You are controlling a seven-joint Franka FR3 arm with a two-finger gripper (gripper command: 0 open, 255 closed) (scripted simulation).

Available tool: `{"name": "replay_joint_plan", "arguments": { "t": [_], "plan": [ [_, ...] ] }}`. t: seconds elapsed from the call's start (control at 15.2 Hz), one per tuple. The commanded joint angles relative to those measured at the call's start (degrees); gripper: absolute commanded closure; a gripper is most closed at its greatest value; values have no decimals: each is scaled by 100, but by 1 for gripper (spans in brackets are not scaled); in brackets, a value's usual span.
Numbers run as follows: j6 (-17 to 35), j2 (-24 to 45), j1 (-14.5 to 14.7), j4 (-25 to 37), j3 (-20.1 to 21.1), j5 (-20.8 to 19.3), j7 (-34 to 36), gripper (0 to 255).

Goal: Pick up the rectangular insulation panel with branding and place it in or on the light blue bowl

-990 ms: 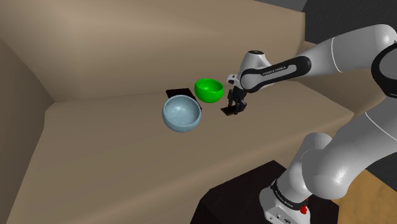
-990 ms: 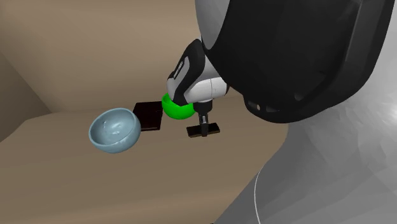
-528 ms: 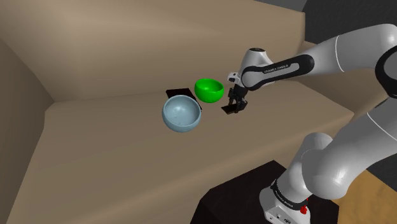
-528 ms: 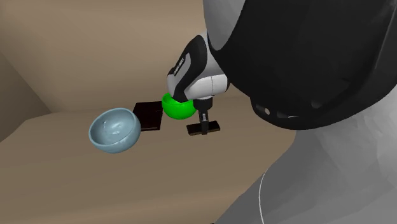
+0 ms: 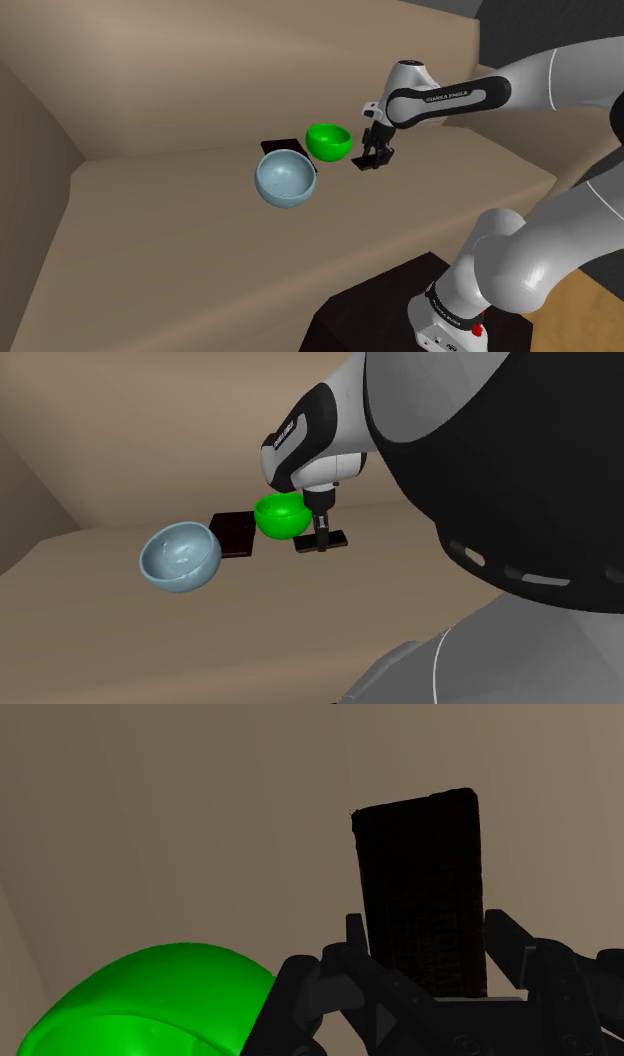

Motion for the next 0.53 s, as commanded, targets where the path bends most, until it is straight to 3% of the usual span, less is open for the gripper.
{"name": "replay_joint_plan", "arguments": {
  "t": [0.0, 0.46],
  "plan": [
    [-170, -49, 7, 119, 36, 9, 5, 255],
    [-757, -275, 1, 489, 163, 9, 16, 255]
  ]
}}
